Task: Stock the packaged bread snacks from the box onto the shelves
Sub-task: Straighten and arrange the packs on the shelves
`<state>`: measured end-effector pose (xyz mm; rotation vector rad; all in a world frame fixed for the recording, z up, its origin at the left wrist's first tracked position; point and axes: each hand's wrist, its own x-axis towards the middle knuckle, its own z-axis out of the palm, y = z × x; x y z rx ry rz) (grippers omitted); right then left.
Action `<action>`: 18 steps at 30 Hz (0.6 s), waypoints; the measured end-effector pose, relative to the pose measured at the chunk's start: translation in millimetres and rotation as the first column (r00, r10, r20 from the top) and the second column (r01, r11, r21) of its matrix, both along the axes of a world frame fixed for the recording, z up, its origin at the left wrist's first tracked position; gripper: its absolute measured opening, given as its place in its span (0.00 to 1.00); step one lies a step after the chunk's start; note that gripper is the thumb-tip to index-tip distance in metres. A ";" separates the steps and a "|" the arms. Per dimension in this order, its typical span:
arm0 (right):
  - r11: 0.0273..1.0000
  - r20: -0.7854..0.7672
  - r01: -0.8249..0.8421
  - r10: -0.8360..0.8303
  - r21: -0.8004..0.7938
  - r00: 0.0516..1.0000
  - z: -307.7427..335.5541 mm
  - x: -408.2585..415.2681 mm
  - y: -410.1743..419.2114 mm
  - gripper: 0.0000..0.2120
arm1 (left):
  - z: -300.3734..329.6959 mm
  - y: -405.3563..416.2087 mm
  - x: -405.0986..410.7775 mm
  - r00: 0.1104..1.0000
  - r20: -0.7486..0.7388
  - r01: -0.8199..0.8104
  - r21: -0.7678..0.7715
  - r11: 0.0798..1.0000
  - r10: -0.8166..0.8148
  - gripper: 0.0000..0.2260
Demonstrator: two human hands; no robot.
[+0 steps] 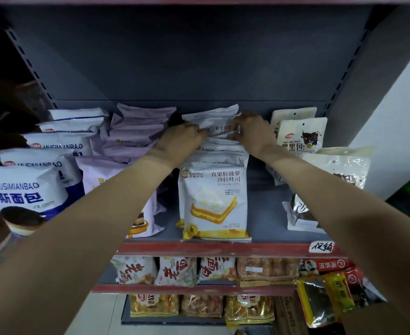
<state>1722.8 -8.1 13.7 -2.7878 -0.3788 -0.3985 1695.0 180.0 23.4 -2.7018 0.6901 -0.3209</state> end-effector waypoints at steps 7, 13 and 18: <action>0.980 0.020 0.127 -0.132 0.152 0.991 -1.4 7.3 -0.2 0.09 | -6.5 -12.4 6.0 0.983 0.178 -0.039 -0.001 0.999 0.038 0.20; 0.926 -0.096 0.109 -0.079 0.362 0.992 -2.4 -15.2 -8.1 0.21 | -1.4 -4.2 -1.8 0.994 0.108 -0.004 -0.160 0.987 0.022 0.22; 0.904 -0.384 0.228 -0.078 0.361 0.920 -13.8 -35.0 -6.6 0.25 | -1.6 -1.1 5.9 0.996 0.087 -0.023 -0.075 0.997 0.030 0.16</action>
